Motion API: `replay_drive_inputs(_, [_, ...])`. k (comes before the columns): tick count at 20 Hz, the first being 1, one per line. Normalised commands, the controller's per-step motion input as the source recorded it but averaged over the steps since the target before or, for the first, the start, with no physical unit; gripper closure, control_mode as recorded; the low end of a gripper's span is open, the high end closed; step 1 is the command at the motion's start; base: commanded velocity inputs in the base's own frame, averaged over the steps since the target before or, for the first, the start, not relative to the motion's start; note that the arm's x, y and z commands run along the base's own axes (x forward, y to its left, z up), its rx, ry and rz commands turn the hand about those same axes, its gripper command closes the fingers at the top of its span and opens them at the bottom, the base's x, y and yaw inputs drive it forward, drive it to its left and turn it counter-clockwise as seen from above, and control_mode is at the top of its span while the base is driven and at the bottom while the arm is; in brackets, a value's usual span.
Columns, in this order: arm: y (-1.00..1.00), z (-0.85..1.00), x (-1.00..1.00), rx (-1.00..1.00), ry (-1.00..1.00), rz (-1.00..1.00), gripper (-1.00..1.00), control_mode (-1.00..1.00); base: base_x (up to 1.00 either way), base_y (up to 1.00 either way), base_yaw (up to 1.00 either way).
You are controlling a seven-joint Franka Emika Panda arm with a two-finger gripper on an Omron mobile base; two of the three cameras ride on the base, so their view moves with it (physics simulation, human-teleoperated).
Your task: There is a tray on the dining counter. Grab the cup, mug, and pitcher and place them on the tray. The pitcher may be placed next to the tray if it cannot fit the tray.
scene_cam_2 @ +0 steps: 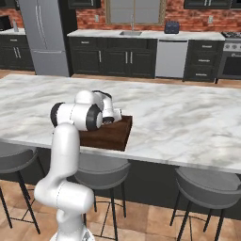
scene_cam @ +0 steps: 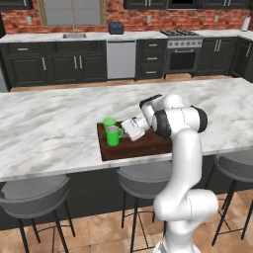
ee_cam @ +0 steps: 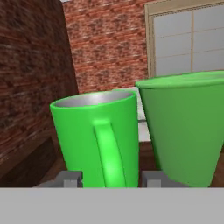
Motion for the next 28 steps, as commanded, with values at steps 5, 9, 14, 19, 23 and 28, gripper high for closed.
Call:
replay_drive_inputs(5, [0.00, 0.39, -0.03, 0.00, 0.00, 0.00, -1.00, -1.00, 0.00, 0.00, 0.00])
replay_drive_inputs(9, [0.00, 0.61, -0.11, 0.00, 0.00, 0.00, -1.00, -1.00, 0.00, 0.00, 0.00])
replay_drive_inputs(14, [-0.11, 0.60, -0.29, -0.02, 0.00, -0.01, -1.00, -1.00, 0.00, 0.00, 0.00])
replay_drive_inputs(19, [-0.19, 0.66, -0.40, -0.07, 0.00, -0.09, -1.00, -1.00, 0.00, 0.00, 0.00])
replay_drive_inputs(23, [-0.09, 0.78, -0.32, -0.10, 0.07, -0.13, -1.00, -1.00, 0.00, 0.00, 0.00])
replay_drive_inputs(28, [-0.08, 0.69, -0.33, -0.12, 0.08, -0.16, -1.00, -1.00, 0.00, 0.00, 0.00])
